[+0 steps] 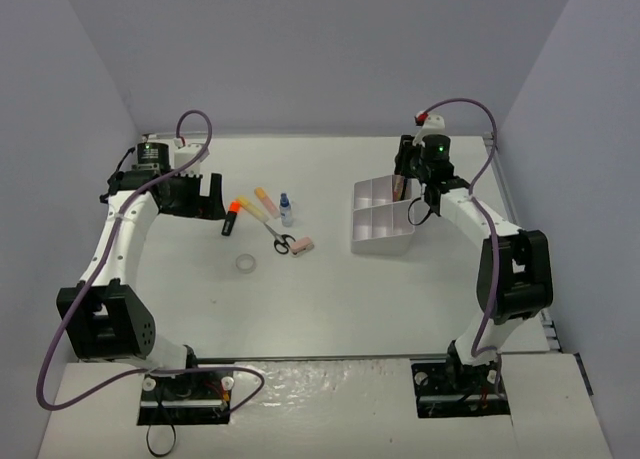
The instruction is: Sort the stationery into containers
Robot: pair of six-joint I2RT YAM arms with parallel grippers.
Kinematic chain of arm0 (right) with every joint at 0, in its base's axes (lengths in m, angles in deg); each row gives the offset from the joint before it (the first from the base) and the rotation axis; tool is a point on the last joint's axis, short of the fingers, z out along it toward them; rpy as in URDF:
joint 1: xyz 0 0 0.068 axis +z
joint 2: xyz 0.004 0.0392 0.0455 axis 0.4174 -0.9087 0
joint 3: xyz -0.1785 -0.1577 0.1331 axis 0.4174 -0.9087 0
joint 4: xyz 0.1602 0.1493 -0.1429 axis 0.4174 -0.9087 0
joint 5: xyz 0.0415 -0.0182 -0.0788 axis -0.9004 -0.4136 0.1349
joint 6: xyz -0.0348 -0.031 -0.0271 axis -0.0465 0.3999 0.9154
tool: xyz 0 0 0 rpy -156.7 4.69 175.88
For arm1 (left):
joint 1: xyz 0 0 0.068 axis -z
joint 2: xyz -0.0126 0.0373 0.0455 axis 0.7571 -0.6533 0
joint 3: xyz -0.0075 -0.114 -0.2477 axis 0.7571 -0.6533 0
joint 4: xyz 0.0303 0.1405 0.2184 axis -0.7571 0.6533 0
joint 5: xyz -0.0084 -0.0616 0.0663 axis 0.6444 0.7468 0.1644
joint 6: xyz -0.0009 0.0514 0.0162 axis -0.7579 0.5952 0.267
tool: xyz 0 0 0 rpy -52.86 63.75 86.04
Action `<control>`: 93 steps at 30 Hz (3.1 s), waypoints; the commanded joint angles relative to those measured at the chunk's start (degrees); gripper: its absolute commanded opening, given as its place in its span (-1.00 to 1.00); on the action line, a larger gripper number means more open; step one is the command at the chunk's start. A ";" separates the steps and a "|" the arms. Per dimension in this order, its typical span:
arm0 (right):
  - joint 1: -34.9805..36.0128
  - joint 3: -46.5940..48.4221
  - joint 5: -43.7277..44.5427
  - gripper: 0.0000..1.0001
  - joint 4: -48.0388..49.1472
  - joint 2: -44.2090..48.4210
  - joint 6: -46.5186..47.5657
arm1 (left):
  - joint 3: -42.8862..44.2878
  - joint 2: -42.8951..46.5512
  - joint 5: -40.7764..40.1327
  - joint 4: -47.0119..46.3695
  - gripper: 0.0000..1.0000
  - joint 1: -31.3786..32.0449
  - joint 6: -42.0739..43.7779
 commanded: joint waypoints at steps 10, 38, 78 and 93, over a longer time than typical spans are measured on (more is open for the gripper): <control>1.43 6.32 -1.10 0.25 -1.85 7.87 4.64 | 0.14 3.69 1.84 -2.36 0.94 -2.01 -0.20; 30.86 24.76 -10.08 0.88 -10.05 -21.37 8.46 | -3.74 8.84 3.48 -3.85 0.94 -7.19 -0.99; 30.73 28.76 -9.79 -1.00 -9.34 -24.32 10.29 | -2.50 5.53 4.55 -4.37 0.94 -7.91 -1.61; 18.41 19.65 -11.40 -1.00 -13.42 2.30 1.18 | -2.67 5.71 0.55 -3.82 0.94 -7.99 -0.05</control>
